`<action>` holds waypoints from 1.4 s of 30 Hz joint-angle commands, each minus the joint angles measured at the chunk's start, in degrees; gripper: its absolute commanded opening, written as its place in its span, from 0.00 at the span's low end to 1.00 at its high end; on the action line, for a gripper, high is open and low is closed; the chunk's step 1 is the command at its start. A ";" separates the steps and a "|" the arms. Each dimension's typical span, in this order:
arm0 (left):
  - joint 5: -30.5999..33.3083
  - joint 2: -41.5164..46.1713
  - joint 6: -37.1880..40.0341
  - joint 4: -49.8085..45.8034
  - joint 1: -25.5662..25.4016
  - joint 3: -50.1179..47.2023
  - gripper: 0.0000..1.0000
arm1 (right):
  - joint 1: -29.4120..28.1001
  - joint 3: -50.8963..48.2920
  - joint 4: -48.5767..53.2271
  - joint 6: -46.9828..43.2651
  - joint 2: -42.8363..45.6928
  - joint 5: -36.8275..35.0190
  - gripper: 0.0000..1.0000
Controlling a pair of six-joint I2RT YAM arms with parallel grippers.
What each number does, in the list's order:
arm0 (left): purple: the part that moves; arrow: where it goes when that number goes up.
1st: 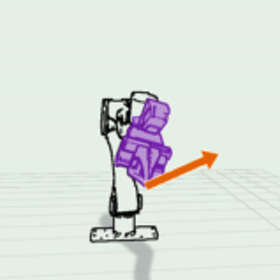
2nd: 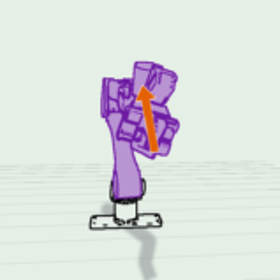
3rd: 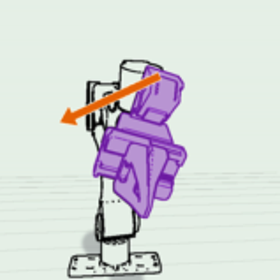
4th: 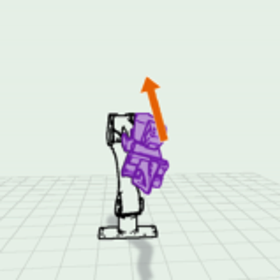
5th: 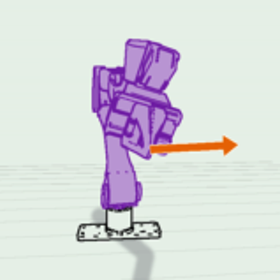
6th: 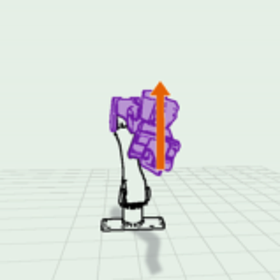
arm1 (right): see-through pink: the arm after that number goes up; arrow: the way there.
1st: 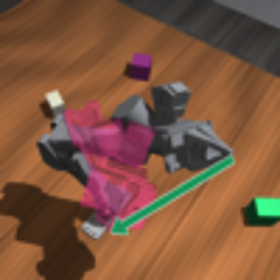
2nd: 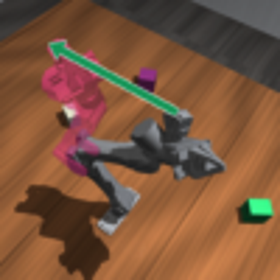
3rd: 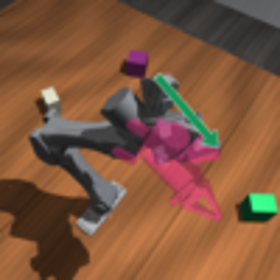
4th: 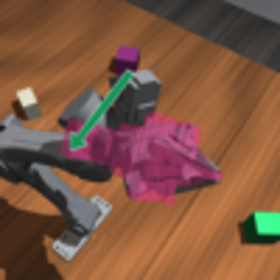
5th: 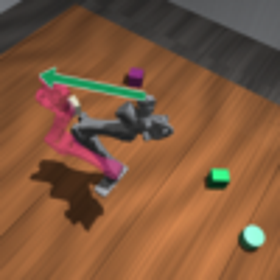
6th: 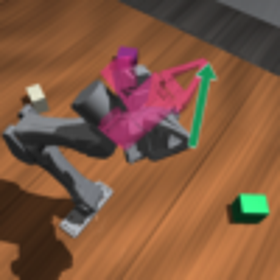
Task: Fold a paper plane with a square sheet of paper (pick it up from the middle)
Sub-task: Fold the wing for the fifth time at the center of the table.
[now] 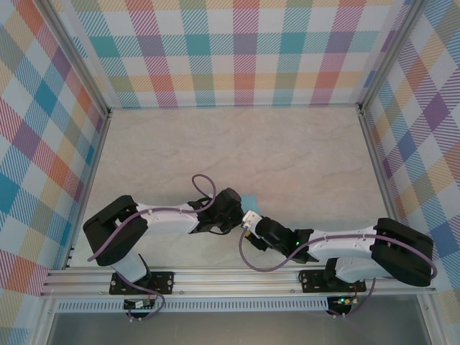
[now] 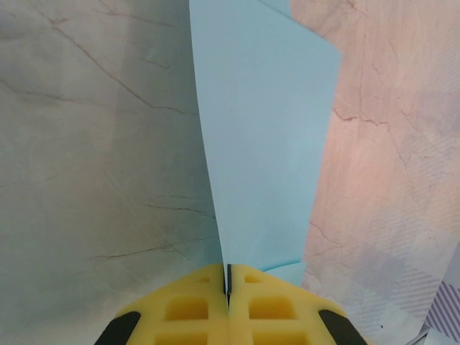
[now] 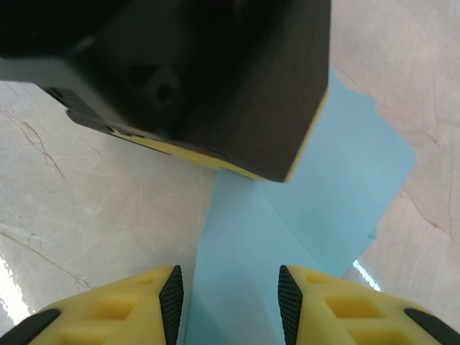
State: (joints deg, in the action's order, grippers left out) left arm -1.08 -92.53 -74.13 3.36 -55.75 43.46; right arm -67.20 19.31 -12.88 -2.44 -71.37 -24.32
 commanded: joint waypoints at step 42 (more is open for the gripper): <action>12.53 18.03 3.33 -8.99 1.12 -3.52 0.51 | 6.96 0.84 -3.68 24.46 -2.50 6.77 0.02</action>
State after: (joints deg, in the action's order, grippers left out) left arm 7.42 -76.44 -71.92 -2.22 -55.07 41.50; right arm -62.08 20.58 -15.22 15.75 -74.15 -22.94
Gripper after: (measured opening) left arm 0.511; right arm 0.048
